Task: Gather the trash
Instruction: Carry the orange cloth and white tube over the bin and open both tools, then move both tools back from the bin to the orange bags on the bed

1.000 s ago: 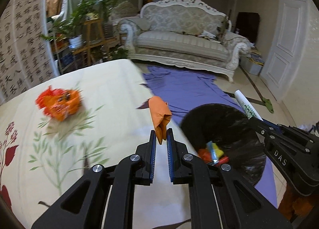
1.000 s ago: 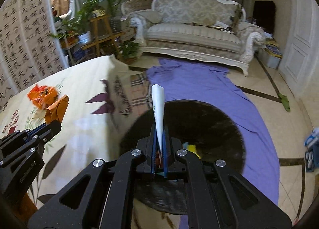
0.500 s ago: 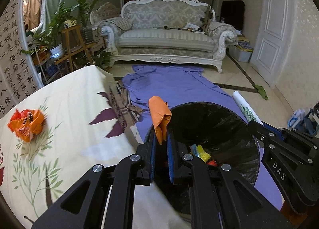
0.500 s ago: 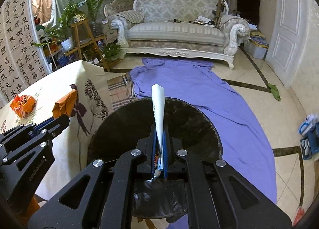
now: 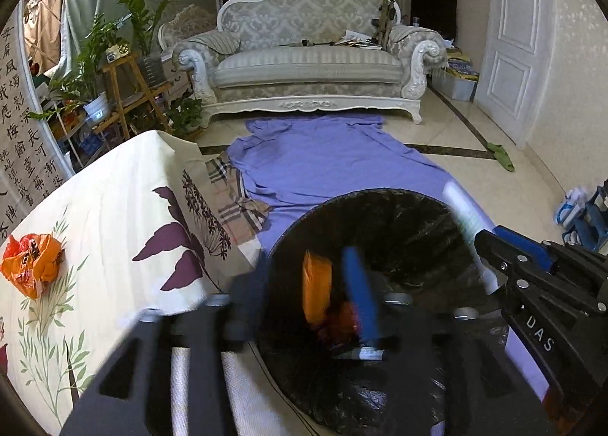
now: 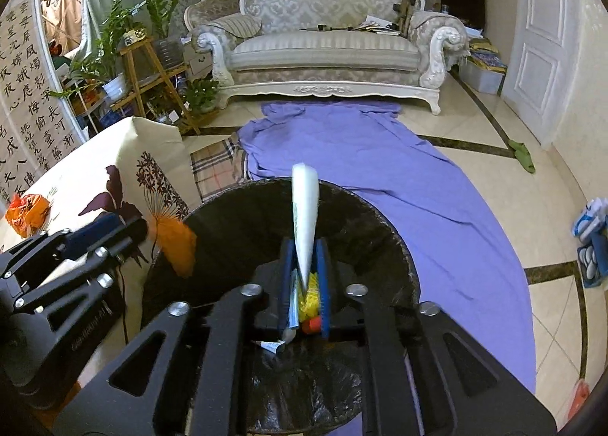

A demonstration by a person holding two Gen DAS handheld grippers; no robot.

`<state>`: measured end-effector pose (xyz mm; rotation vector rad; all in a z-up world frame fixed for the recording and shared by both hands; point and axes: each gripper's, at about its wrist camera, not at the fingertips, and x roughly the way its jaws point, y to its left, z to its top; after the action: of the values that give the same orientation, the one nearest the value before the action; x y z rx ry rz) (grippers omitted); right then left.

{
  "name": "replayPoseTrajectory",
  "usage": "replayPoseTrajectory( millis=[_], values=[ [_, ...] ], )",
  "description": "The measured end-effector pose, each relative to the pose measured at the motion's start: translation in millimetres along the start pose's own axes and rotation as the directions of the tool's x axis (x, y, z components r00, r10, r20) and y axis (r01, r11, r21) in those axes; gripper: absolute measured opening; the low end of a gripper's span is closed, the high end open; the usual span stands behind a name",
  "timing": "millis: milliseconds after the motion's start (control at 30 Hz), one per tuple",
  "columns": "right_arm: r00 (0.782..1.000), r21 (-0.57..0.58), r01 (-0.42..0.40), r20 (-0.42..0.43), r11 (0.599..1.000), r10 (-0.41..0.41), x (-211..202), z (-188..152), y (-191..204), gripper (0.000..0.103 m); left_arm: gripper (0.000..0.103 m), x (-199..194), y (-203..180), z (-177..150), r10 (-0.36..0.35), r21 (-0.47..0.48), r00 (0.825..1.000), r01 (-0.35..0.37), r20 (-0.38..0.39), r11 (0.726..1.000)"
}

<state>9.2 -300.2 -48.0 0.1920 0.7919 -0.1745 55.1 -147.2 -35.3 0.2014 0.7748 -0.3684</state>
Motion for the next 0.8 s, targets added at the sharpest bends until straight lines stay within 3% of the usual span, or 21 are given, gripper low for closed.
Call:
replayPoseTrajectory(
  millis=[300,400,500,800],
  values=[
    [1.0,0.022,0.018,0.004,1.0,-0.018,1,2,-10,0.025,0.072,-4,0,0,0.024,-0.011,1.0,-0.024,0.017,1.0],
    [1.0,0.024,0.019,0.004,1.0,-0.019,-1,3,-8,0.026,0.073,-9,4,-1,0.041,-0.019,0.999,-0.04,0.025,0.999],
    [1.0,0.017,0.016,0.013,1.0,-0.016,-2,3,-8,0.037,0.074,-14,12,-2,0.049,-0.04,0.999,-0.048,0.025,0.998],
    [0.998,-0.053,-0.06,0.009,0.997,0.061,-4,6,40,0.04,0.076,-42,67,-19,0.146,-0.131,0.989,-0.141,0.026,0.981]
  ],
)
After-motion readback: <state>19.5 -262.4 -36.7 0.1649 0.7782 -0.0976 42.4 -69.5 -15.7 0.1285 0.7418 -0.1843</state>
